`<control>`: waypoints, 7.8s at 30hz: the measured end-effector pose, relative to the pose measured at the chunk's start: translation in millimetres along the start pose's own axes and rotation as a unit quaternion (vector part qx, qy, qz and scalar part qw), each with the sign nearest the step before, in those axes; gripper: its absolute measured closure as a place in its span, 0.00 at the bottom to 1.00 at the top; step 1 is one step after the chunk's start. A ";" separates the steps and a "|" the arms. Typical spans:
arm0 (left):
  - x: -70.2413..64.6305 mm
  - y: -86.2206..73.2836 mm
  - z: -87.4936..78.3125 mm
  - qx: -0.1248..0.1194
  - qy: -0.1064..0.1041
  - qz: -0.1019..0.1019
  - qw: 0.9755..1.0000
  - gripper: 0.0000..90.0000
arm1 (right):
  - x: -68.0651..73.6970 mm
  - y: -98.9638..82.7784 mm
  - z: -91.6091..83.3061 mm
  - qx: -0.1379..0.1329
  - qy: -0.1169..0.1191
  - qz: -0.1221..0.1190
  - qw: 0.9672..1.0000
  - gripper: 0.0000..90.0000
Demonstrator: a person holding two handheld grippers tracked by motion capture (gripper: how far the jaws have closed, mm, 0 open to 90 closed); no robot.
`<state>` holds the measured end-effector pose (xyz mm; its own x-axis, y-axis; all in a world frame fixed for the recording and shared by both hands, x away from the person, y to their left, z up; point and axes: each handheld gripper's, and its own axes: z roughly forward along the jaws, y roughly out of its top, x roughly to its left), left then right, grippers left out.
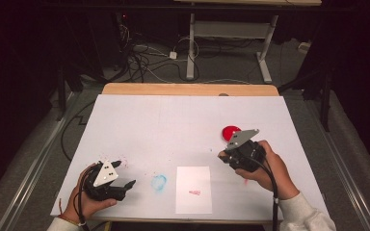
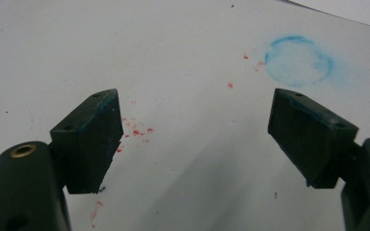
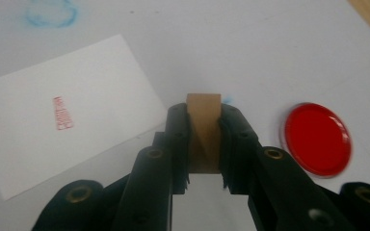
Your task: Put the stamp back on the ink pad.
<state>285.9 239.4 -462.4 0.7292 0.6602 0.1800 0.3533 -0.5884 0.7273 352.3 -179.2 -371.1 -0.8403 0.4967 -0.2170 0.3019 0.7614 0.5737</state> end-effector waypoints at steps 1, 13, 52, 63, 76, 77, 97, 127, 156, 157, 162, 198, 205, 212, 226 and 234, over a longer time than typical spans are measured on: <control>0.0 -0.2 -0.2 0.001 0.000 0.000 1.000 0.21 | -4.3 0.6 -1.8 0.000 -0.009 0.001 1.000 0.84; 0.7 0.6 2.9 0.005 -0.002 -0.001 1.000 0.21 | -56.7 9.2 9.0 0.041 -0.031 0.047 0.998 0.84; 3.3 -1.6 2.8 0.004 -0.005 -0.005 1.000 0.21 | -119.6 4.3 100.8 0.176 -0.032 0.123 0.976 0.84; 2.5 -1.3 2.4 0.002 -0.003 -0.008 1.000 0.21 | -120.7 2.5 101.6 0.173 -0.029 0.132 0.976 0.85; 3.6 -1.3 2.7 0.007 -0.001 -0.007 1.000 0.21 | -120.1 2.8 100.5 0.170 -0.032 0.130 0.976 0.84; 3.6 -1.4 2.6 0.006 -0.001 -0.009 1.000 0.21 | -119.9 2.8 100.0 0.167 -0.031 0.130 0.977 0.83; 1.9 0.0 2.0 0.005 0.003 -0.006 1.000 0.21 | -100.6 2.2 51.6 -0.008 -0.078 0.142 0.987 0.55; -0.4 1.0 0.8 0.001 0.009 -0.001 1.000 0.21 | -42.4 -28.0 6.1 -0.196 -0.151 0.121 0.961 0.26; -1.1 2.6 1.3 0.001 0.012 0.012 1.000 0.21 | 1.4 -66.6 -22.2 -0.245 -0.177 0.087 0.949 0.24; -1.1 2.6 1.2 0.001 0.012 0.011 1.000 0.21 | 2.5 -67.9 -22.6 -0.244 -0.181 0.086 0.949 0.24; -2.1 2.8 0.6 0.000 0.010 0.006 1.000 0.21 | 5.7 -76.3 -26.9 -0.248 -0.181 0.084 0.948 0.22; -15.4 14.9 -4.7 -0.022 0.015 0.029 0.999 0.21 | 30.2 -152.1 -19.3 -0.208 -0.181 0.107 0.955 0.21; -15.9 13.6 -4.6 -0.021 0.014 0.034 0.999 0.21 | 34.7 -148.3 -18.2 -0.208 -0.181 0.095 0.957 0.21; -16.7 14.0 -4.4 -0.021 0.012 0.039 0.999 0.21 | 40.8 -144.8 -23.0 -0.218 -0.187 0.087 0.954 0.21; -17.3 13.6 -3.2 -0.015 0.012 0.039 0.999 0.21 | 40.1 -143.9 -22.5 -0.223 -0.185 0.082 0.953 0.21; -16.0 13.4 -1.9 -0.012 0.013 0.037 0.999 0.21 | 39.9 -142.9 -21.3 -0.223 -0.183 0.083 0.954 0.21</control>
<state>277.9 221.8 -454.2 0.7374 0.6274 0.2503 0.2846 -0.6246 0.7272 266.1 -277.1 -444.9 -0.5598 0.7691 -0.3085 0.1268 0.4474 0.8853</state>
